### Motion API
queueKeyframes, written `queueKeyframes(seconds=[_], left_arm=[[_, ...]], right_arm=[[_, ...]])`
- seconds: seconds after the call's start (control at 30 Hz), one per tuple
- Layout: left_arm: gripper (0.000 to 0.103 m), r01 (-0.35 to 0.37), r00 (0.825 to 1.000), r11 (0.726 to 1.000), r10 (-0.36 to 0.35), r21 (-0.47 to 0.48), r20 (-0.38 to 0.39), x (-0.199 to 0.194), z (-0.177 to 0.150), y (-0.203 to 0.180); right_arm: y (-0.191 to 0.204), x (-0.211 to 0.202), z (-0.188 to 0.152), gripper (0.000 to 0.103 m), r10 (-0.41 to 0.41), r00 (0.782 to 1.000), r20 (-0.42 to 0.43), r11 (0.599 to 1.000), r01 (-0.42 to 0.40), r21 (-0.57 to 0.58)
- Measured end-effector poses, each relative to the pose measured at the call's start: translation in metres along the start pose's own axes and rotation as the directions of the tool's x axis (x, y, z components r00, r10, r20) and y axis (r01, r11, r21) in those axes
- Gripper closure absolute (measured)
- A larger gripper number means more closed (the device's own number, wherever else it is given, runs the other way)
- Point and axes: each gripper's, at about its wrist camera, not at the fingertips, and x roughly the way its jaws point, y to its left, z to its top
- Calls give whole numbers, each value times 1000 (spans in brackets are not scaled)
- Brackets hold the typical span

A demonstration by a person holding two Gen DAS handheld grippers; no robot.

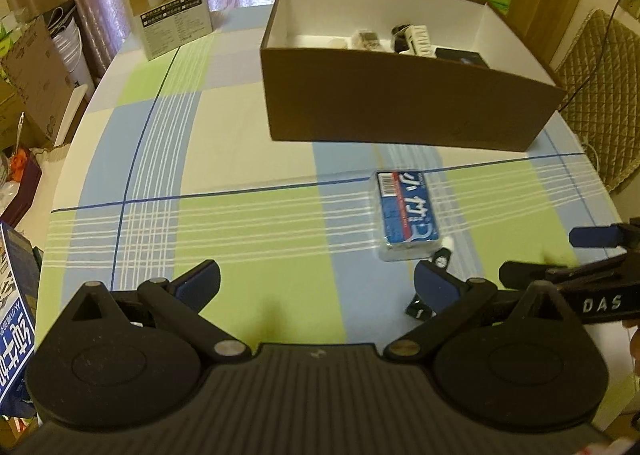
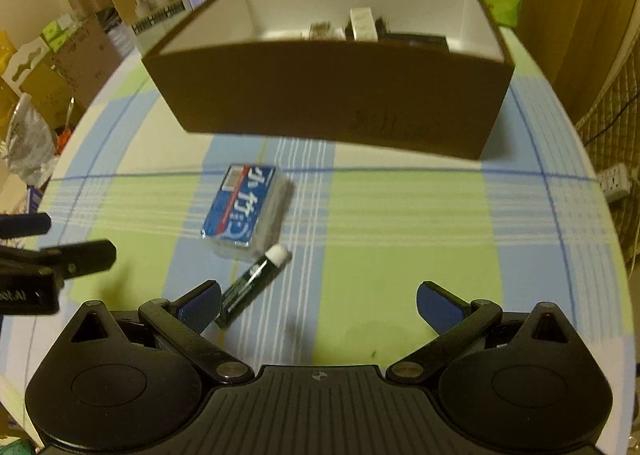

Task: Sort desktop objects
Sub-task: 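Move left tool toward blue toothpick box while right tool approaches green tube, then close left tool on toothpick box while right tool grasps green tube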

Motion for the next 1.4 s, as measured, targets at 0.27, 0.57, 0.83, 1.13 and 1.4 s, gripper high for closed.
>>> queueKeyframes(seconds=[0.27, 0.57, 0.83, 1.13, 1.4], left_arm=[[1, -2, 999, 1000, 2, -7, -41, 18, -5, 10], [1, -5, 998, 1000, 5, -7, -69, 38, 0, 20], [1, 6, 996, 1000, -5, 10, -89, 53, 8, 16], [2, 59, 995, 997, -55, 52, -79, 66, 19, -6], [2, 113, 993, 988, -108, 107, -53, 74, 31, -34]], right_arm=[[11, 28, -14, 2, -2, 1000, -27, 999, 3, 41], [25, 52, -16, 19, -21, 1000, 10, 1000, 21, 7], [30, 62, -10, 32, -28, 999, 33, 999, 29, -35], [5, 57, -8, 82, -98, 992, 74, 990, 105, -95], [-49, 50, -1, 88, -167, 982, 91, 986, 169, -12]])
